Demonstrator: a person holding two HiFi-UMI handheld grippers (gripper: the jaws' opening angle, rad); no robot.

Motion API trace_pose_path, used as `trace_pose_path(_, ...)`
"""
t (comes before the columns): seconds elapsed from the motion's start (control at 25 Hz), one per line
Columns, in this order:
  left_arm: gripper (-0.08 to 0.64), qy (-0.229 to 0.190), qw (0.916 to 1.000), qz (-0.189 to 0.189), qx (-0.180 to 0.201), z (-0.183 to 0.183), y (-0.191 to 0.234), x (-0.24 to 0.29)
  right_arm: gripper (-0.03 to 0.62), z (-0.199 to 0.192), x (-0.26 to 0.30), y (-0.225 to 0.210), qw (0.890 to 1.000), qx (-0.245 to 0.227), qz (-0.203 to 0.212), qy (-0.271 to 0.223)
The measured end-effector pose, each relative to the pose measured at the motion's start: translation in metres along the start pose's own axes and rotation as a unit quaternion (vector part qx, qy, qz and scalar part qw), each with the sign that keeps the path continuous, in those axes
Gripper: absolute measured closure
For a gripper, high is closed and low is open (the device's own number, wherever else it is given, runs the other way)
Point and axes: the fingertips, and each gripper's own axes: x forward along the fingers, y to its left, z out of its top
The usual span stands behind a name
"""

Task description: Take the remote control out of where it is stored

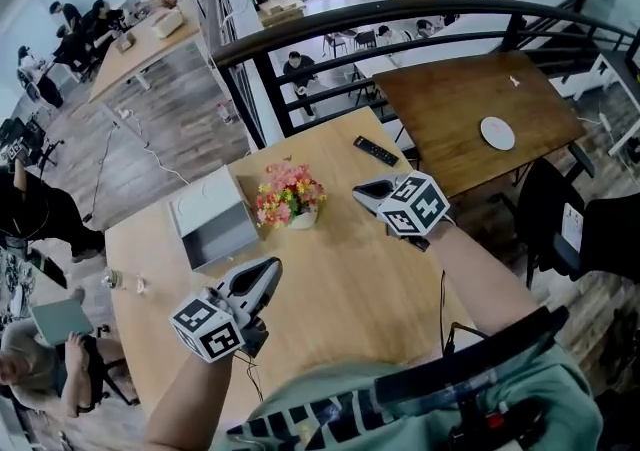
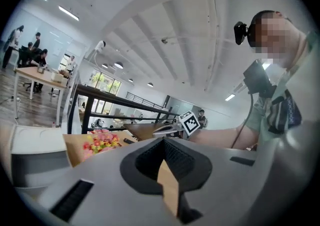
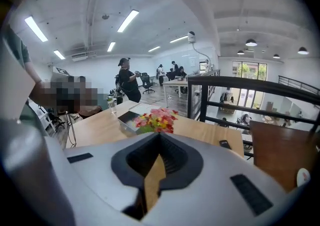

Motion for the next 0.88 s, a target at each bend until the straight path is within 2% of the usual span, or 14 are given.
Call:
trace_pose_path(0.32,0.557,-0.07,0.9959,0.043,0.039,0.011,0.0,-0.243,0.586,0.047,0.011,0.178,1.0,0.004,0.001,-0.013)
trace_pose_path(0.52,0.557,-0.113,0.99,0.075,0.041,0.007,-0.004,-0.385,0.586,0.062,0.026,0.285,1.0,0.0,0.015,-0.012)
trace_pose_path(0.64,0.557,-0.139,0.9856,0.089,0.035,-0.004,-0.005,-0.442,0.586,0.074,0.029,0.325,1.0,-0.009,0.017,-0.015)
trace_pose_path(0.8,0.557,-0.166,0.9804,0.1,0.035,-0.02,-0.005,-0.498,0.586,0.091,0.026,0.368,1.0,-0.015,0.013,-0.023)
trace_pose_path(0.88,0.557,-0.18,0.9778,0.104,0.024,-0.031,-0.001,-0.518,0.586,0.098,0.026,0.385,0.999,-0.025,0.015,-0.023)
